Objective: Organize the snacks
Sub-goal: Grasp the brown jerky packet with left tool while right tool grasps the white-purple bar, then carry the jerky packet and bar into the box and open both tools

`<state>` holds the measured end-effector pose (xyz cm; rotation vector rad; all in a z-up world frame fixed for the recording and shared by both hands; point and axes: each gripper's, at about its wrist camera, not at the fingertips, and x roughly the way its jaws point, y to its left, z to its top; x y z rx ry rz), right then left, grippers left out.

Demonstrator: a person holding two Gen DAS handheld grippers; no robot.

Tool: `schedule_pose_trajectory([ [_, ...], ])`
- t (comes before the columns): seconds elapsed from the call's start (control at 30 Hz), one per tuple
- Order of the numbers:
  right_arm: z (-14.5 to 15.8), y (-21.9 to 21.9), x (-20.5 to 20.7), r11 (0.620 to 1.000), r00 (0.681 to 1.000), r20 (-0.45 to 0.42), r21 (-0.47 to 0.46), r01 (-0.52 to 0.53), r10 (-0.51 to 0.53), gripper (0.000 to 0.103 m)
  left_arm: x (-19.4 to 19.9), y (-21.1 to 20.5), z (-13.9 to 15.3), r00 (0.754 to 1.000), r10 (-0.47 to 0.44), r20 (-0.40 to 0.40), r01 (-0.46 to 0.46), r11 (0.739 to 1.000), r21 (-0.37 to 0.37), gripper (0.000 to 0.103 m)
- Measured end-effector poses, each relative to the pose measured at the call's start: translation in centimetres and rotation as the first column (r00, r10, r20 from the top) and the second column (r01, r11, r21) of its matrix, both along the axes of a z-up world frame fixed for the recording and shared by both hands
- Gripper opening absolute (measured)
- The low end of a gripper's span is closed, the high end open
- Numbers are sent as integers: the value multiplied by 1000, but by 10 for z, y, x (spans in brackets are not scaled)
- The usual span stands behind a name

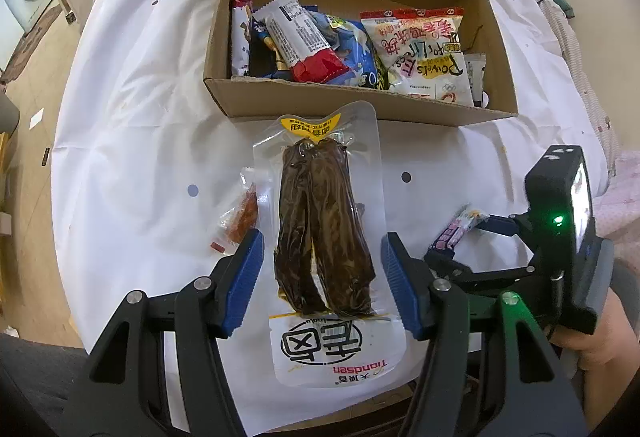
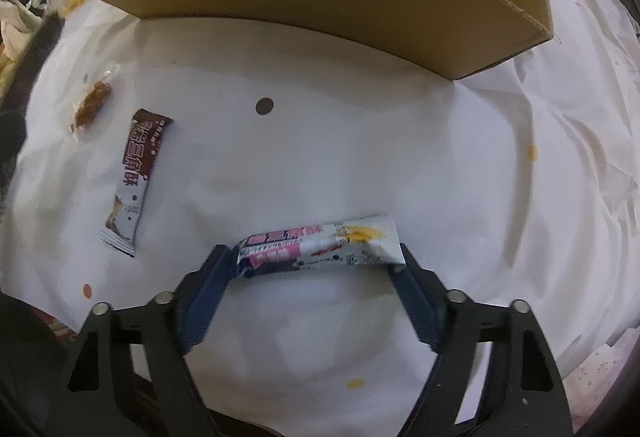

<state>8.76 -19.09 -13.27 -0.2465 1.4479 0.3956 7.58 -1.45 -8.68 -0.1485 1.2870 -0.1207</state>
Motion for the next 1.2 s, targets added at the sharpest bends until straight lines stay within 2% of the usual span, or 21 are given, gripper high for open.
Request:
schedule_pose_trajectory([
  [0.03, 1, -1, 0, 1000, 1000, -1, 7, 1, -1, 61, 0, -1, -1, 1000, -2, 0, 2, 1000, 3, 57],
  [0.1, 5, -3, -1, 1000, 1000, 3, 18, 0, 0, 47, 0, -2, -2, 1000, -3, 0, 3, 1000, 12, 57],
  [0.2, 8, -6, -1, 999, 1000, 6, 34, 10, -10, 41, 0, -2, -3, 1000, 2, -1, -2, 1000, 21, 57],
  [0.33, 11, -11, -1, 997, 999, -24, 69, 41, -40, 44, -1, -2, -6, 1000, 9, -7, -9, 1000, 27, 57],
  [0.37, 12, -15, -1, 994, 997, -44, 93, 60, -56, 47, -1, -2, -6, 1000, 10, -7, -10, 1000, 26, 57],
  [0.43, 21, -27, -1, 982, 991, -52, 141, 130, -123, 62, -2, -2, -6, 1000, 11, -6, -11, 1000, 26, 57],
  [0.57, 35, -55, 11, 936, 961, -30, 218, 275, -275, 62, -1, -1, -6, 1000, 14, -3, -14, 1000, 24, 57],
  [0.67, 25, -66, 33, 905, 930, -61, 215, 366, -362, 61, 0, -3, -5, 1000, 11, -3, -11, 1000, 23, 57],
  [0.77, 19, -58, 49, 912, 931, -57, 188, 364, -359, 50, -1, -5, -3, 1000, 7, 10, -7, 999, 33, 57],
  [0.8, 19, -51, 46, 916, 932, -55, 175, 361, -357, 43, -2, -5, -1, 1000, 7, 22, -8, 999, 45, 57],
  [0.87, 9, -47, 46, 930, 941, -53, 142, 339, -335, 19, -3, -4, 0, 999, 9, 36, -11, 998, 62, 57],
  [0.93, 8, -41, 44, 950, 958, -45, 118, 288, -285, 18, -5, -3, 1, 999, 2, 46, -6, 996, 85, 57],
  [1.0, 14, -37, 40, 947, 961, -57, 162, 276, -270, 18, -6, -1, 3, 998, 1, 62, -8, 994, 106, 57],
  [1.2, 51, -33, 21, 924, 976, -18, 316, 213, -218, 18, -3, 4, 10, 996, 27, 90, -40, 989, 139, 57],
])
